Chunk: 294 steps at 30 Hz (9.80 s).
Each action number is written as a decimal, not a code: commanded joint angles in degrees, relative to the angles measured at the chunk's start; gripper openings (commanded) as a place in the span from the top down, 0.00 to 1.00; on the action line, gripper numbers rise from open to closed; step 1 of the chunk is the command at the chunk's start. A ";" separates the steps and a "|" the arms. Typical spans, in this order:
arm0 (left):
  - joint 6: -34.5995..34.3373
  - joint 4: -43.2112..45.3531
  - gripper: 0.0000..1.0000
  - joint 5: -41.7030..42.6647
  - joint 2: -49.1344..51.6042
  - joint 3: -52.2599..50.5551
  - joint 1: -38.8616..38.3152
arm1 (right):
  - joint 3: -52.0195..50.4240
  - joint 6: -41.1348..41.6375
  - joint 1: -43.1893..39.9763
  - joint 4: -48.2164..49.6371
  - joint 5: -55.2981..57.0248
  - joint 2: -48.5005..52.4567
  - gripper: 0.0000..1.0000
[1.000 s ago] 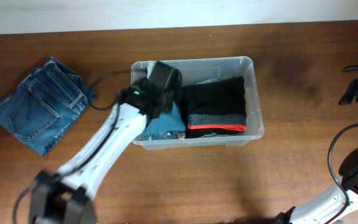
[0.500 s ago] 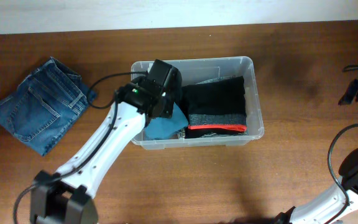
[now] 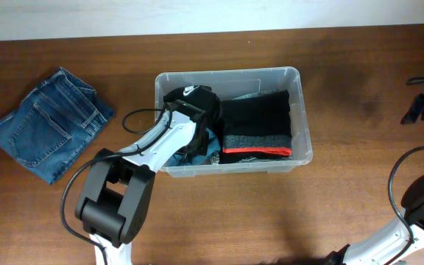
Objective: Pack container
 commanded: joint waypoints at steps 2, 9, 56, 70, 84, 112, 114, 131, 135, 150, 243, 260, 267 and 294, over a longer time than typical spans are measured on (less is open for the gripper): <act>-0.59 -0.09 0.69 2.27 4.59 -1.25 -0.02 | 0.02 0.09 0.00 0.02 -0.28 -0.33 0.02; -0.31 -8.37 0.00 2.21 -5.70 9.18 -0.02 | 0.02 0.09 0.00 0.02 -0.28 -0.33 0.02; -3.15 -18.45 0.87 3.06 -4.66 22.84 -0.02 | 0.02 0.09 0.00 0.02 -0.28 -0.33 0.02; -4.00 -15.26 0.86 2.19 12.13 22.71 -0.02 | 0.02 0.09 0.00 0.02 -0.28 -0.33 0.01; -3.98 -19.96 0.97 4.39 0.39 33.51 -0.48 | 0.02 0.09 0.00 0.00 -0.28 -0.33 0.02; -3.98 -13.51 1.00 14.23 12.66 33.53 -12.68 | 0.02 0.09 0.00 0.02 -0.28 -0.33 0.02; -3.98 -13.55 1.00 14.25 17.77 33.53 -12.68 | 0.02 0.09 0.00 0.02 -0.28 -0.33 0.02; -1.40 -29.20 1.00 6.19 8.92 56.50 -6.14 | 0.02 0.09 0.00 0.02 -0.28 -0.33 0.02; -1.40 -36.87 1.00 5.68 8.41 56.28 -2.32 | 0.02 0.09 0.00 0.02 -0.28 -0.33 0.02; -1.42 -31.36 1.00 7.37 8.63 35.74 2.25 | 0.02 0.09 0.00 0.02 -0.28 -0.33 0.01; -1.84 -3.69 0.01 6.23 -14.95 -7.52 49.86 | 0.02 0.09 0.00 0.02 -0.28 -0.33 0.02; -1.84 -3.69 0.01 6.23 -14.95 -7.52 49.86 | 0.02 0.09 0.00 0.02 -0.28 -0.33 0.02; -1.84 -3.67 0.01 6.23 -14.95 -7.52 49.86 | 0.02 0.09 0.00 0.02 -0.28 -0.33 0.02; -1.84 -3.67 0.01 6.23 -14.93 -7.52 49.86 | 0.02 0.09 0.00 0.02 -0.28 -0.33 0.02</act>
